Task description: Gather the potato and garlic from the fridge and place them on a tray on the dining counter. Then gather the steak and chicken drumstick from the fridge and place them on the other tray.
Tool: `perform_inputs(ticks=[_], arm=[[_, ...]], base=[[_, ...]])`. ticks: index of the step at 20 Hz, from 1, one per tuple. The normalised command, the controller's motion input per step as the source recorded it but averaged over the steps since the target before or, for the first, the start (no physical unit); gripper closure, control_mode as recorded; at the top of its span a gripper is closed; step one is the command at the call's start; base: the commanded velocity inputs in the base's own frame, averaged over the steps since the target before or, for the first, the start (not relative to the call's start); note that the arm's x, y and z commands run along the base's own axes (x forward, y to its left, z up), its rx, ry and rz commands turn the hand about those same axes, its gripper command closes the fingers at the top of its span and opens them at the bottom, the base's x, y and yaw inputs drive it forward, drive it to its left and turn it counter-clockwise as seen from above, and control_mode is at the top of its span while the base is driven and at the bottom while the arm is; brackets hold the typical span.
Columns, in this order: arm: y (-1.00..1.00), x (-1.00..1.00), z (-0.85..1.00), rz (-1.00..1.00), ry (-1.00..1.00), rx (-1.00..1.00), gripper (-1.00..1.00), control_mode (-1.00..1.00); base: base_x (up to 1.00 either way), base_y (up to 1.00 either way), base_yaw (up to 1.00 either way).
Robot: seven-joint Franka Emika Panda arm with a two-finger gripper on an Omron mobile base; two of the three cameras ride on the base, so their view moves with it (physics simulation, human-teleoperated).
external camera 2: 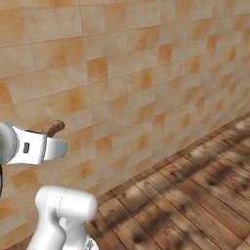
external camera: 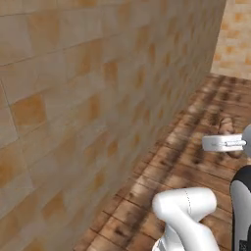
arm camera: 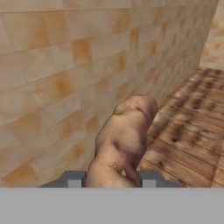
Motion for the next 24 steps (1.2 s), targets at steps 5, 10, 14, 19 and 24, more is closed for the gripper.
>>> perform_inputs(ticks=[5,10,14,19,24], arm=[[0.0,0.0,0.0,0.0,0.0,0.0,1.0,1.0],[0.0,0.0,0.0,0.0,0.0,0.0,1.0,1.0],[0.0,0.0,0.0,0.0,0.0,0.0,1.0,1.0],[0.0,0.0,0.0,0.0,0.0,0.0,1.0,1.0],[0.0,0.0,0.0,0.0,0.0,0.0,1.0,1.0]], base=[[0.88,0.46,-0.58],[0.28,0.0,-0.68],[0.69,0.0,-0.58],[1.0,0.0,-0.33],[1.0,0.0,-0.21]])
